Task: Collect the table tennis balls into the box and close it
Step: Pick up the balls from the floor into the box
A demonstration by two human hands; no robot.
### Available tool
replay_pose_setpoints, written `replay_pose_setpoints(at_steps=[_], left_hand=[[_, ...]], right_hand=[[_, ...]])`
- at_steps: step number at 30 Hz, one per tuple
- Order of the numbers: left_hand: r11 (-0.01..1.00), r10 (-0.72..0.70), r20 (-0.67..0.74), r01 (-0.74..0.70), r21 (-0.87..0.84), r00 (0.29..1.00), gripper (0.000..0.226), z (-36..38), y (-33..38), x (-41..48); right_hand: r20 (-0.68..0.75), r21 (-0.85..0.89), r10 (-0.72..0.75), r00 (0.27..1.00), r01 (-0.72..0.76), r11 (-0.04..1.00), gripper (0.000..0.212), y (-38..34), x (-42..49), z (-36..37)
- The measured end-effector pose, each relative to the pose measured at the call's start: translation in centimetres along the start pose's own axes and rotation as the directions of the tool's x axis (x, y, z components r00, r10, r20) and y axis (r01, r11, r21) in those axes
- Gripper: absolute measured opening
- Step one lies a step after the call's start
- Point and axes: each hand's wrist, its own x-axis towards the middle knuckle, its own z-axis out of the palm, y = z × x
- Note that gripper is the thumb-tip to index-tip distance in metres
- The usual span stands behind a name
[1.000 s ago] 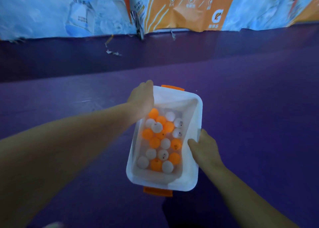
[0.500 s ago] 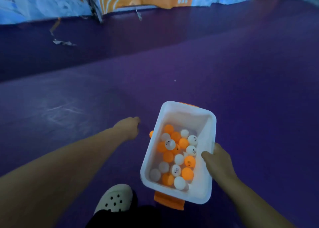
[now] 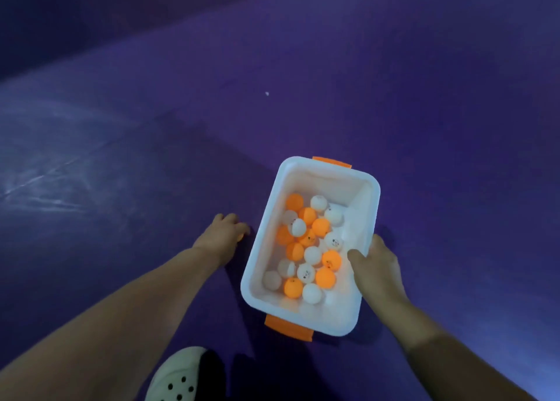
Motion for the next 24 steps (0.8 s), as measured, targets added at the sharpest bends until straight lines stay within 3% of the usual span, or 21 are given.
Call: replay_pose_setpoints(at_steps=[2,4,5,7,10,12,15,18,20,24], left_hand=[[0.919,-0.197,-0.297,0.071,-0.387,0.934,0.036,-2.6,1.4,-1.2],[0.738,-0.355,-0.502,-0.094,-0.669,0.789,0.037,-6.4,4.2,-3.5],[0.705,-0.322,-0.544,-0.187,-0.684,0.775,0.038,-8.2,5.8,-5.0],[0.725,-0.143,-0.554,-0.294,-0.623,0.820,0.037,-10.9,8.1,-8.3],[0.871,0.018,-0.484,-0.252,-0.422,0.875,0.048,-14.1,9.2,-12.6],[0.951,0.041,-0.530,-0.196,-0.239,0.847,0.060,-16.8,9.2,-15.4],[0.973,-0.179,-0.539,0.066,-0.222,0.823,0.070,-22.4,9.6,-20.5],[0.885,-0.410,-0.385,0.259,-0.386,0.826,0.069,-28.7,10.0,-25.8],[0.825,-0.492,-0.315,0.318,-0.468,0.812,0.054,-33.3,10.1,-29.1],[0.805,-0.499,-0.353,0.272,-0.528,0.791,0.026,-42.1,10.8,-36.2]], right_hand=[[-0.015,0.015,0.022,1.000,-0.022,1.000,0.008,-1.1,-0.2,-0.1],[-0.025,0.020,0.031,0.999,-0.030,0.999,0.010,-2.6,-0.7,-0.5],[-0.024,0.019,0.032,0.999,-0.032,0.999,0.010,-3.4,-1.2,-0.8],[-0.018,0.030,0.034,0.999,-0.033,0.999,0.010,-5.4,-2.6,-1.5],[0.003,0.062,0.006,1.000,-0.006,0.998,0.010,-9.3,-6.0,-3.7],[0.023,0.078,-0.034,0.999,0.032,0.996,0.010,-12.3,-8.7,-5.8],[0.047,0.065,-0.086,0.995,0.083,0.994,0.006,-17.2,-12.6,-9.8],[0.074,0.015,-0.139,0.988,0.138,0.990,0.009,-22.7,-16.6,-14.3],[0.092,-0.019,-0.175,0.980,0.177,0.984,0.012,-26.3,-19.5,-17.3],[0.153,-0.053,-0.185,0.971,0.195,0.979,0.009,-33.0,-25.5,-23.6]])
